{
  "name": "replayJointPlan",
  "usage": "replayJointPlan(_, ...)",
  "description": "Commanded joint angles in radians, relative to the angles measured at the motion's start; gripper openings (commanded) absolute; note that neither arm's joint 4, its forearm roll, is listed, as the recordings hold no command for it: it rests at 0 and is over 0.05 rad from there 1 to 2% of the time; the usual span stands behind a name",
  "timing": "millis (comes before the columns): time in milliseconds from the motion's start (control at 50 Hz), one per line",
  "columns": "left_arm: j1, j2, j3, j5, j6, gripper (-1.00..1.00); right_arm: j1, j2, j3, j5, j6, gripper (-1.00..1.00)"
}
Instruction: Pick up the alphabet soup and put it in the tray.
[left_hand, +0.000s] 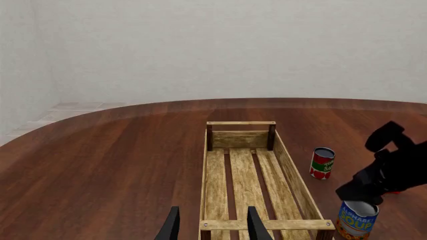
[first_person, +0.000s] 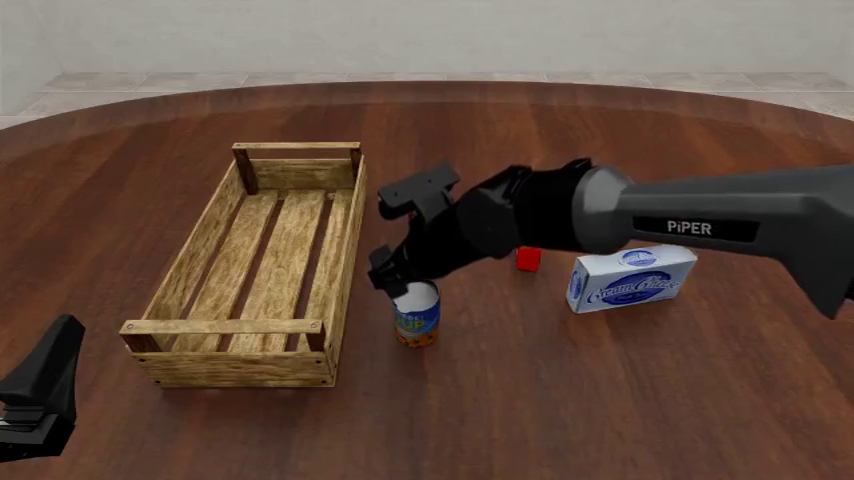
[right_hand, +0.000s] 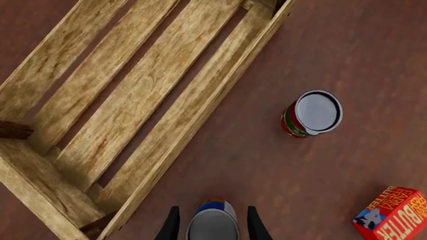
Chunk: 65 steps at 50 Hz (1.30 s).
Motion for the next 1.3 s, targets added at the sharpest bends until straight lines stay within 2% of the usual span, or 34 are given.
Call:
replayJointPlan(20, 0.0, 0.0, 0.0, 0.0, 0.0, 1.0, 0.002, 0.006, 0.009, -0.009, 0.008, 1.0)
replayJointPlan(1300, 0.0, 0.0, 0.0, 0.0, 0.0, 1.0, 0.005, 0.044, 0.039, -0.046, 0.03, 1.0)
